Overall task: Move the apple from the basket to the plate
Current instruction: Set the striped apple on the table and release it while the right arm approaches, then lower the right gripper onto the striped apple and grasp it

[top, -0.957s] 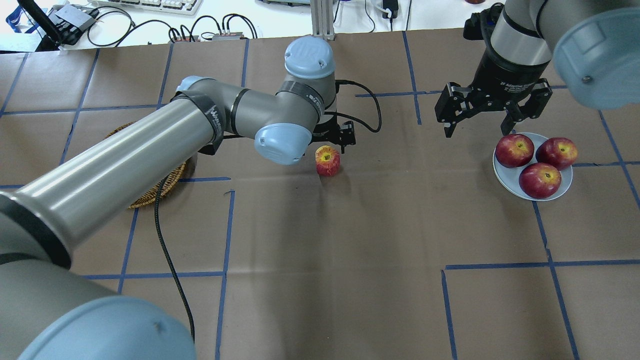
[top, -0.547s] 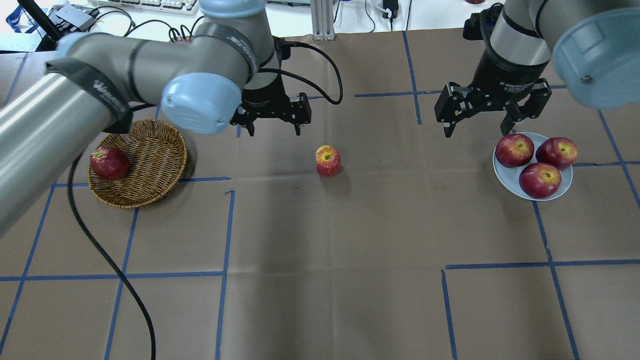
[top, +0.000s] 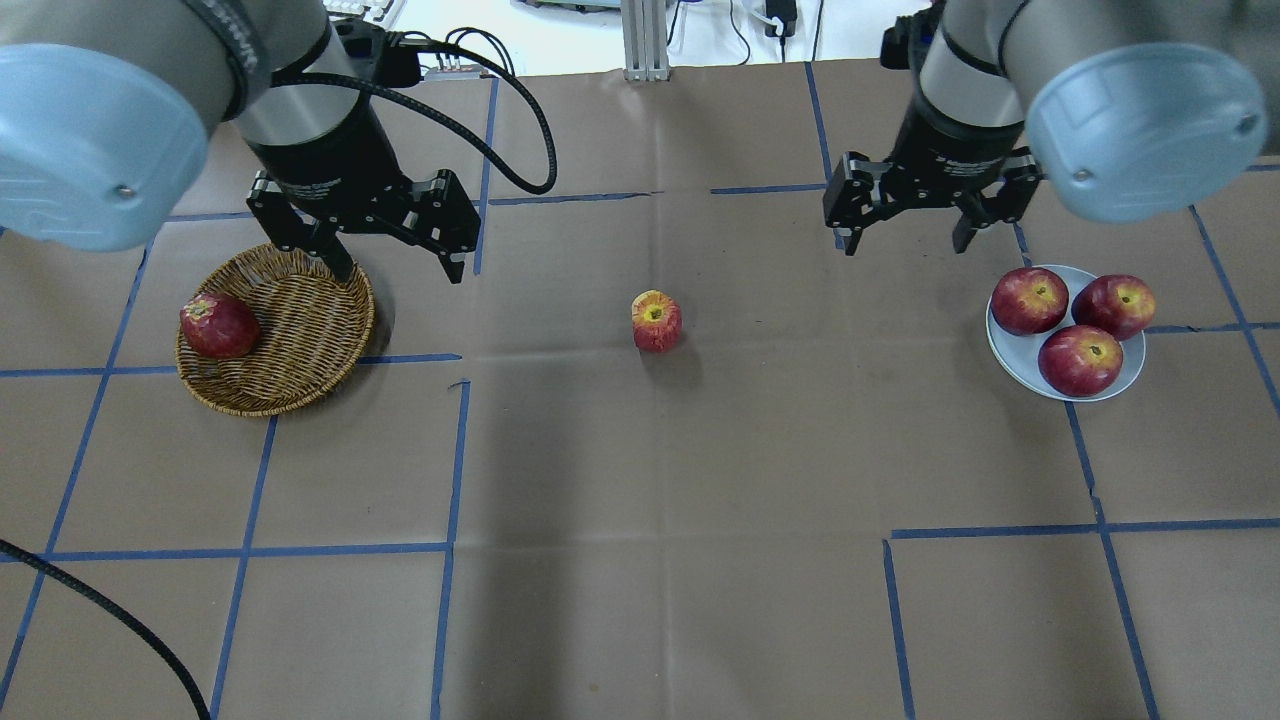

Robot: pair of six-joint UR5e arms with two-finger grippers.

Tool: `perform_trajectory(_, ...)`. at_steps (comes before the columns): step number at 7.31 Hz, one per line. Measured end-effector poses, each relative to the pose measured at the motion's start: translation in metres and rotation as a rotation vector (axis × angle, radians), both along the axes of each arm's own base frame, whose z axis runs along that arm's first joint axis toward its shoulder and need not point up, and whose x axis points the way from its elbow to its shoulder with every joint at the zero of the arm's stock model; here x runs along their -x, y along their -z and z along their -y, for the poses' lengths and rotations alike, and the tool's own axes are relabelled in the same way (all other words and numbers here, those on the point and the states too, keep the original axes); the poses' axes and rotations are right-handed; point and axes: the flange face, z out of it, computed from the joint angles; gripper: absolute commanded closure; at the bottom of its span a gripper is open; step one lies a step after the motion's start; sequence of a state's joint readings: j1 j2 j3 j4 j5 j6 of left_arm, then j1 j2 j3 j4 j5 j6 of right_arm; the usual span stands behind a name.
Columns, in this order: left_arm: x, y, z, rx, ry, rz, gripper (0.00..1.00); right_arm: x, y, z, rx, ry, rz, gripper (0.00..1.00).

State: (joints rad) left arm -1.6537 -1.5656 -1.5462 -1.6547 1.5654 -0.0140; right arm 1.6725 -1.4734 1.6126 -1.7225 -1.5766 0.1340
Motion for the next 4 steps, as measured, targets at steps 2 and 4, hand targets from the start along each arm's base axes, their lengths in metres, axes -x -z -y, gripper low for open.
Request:
perform_trajectory(2, -0.006, -0.019, -0.017, 0.019, 0.004, -0.003, 0.01, -0.08, 0.039, 0.009, 0.056, 0.031, 0.017, 0.0)
perform_trajectory(4, -0.007, -0.023, -0.021, 0.026, 0.004, -0.007, 0.01, -0.14, 0.084, 0.012, 0.081, 0.058, 0.028, 0.0)
